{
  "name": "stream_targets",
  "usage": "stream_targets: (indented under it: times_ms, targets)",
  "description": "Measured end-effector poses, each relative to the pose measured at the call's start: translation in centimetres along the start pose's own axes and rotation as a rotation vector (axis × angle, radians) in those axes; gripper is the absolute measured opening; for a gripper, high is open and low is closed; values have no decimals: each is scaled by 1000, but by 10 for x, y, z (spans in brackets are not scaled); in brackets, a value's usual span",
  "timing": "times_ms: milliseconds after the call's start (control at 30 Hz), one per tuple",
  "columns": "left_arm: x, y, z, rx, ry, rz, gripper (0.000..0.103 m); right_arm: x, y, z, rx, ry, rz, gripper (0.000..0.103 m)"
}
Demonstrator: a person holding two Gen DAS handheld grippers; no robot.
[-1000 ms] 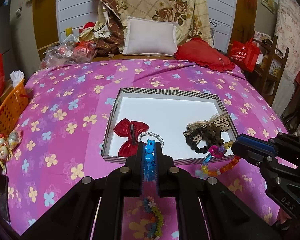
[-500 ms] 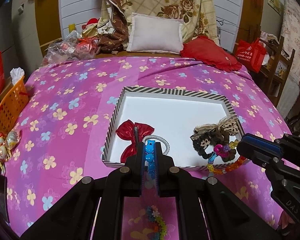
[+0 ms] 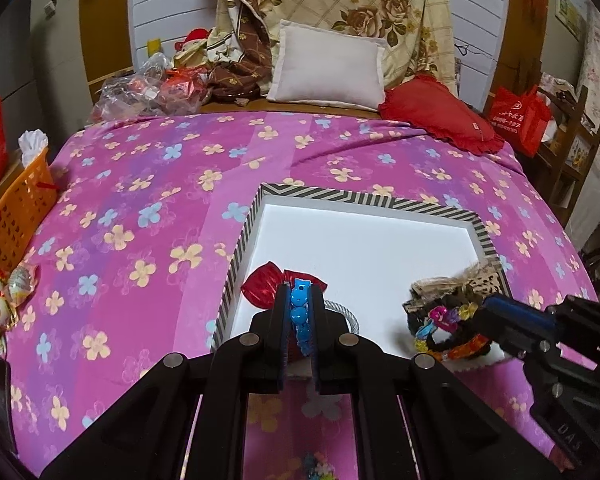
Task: Organize jewelry
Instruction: 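Carry the blue bracelet with the left tool while the right tool carries the rainbow bracelet into the tray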
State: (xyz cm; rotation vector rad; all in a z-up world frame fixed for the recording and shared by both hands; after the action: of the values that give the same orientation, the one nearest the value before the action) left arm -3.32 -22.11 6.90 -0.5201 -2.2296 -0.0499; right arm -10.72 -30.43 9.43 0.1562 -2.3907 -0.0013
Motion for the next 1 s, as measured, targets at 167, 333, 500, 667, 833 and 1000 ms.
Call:
stream_targets:
  times_ms: [167,333,500,667,833,1000]
  targets:
    - [-12,-1,-1,-7,10,-12,0,-13,2,1,-7,13,-16,9]
    - [-24,-1,1,-2,27,-17,0,-24,2,4,-13,27,-26,9]
    - [-31,-2,3,-1,38,-23,0,-29,2,4,-14,32,-36,9]
    - [-39,-4,4,0,49,-26,0,-38,-10,9,-38,53,-26,9]
    - [-53,-9,9,0,77,-24,0,-56,-33,24,-87,104,-3,9]
    - [-67,-16,16,-7,107,-19,0,-66,-53,37,-122,139,43,9]
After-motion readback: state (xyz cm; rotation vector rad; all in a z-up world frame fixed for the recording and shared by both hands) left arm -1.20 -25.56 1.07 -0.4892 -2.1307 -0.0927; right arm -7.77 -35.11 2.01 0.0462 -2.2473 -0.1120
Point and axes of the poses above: each gripper's, at about its wrist camera, not at the fingertips, and x roughly against the way its jaws point, y to its left, z to its underside, the point moved 7 cm from there along -x, roughly the way its jaws point, and after that the axes turned 6 degrees about x, right-handed, at the moved point
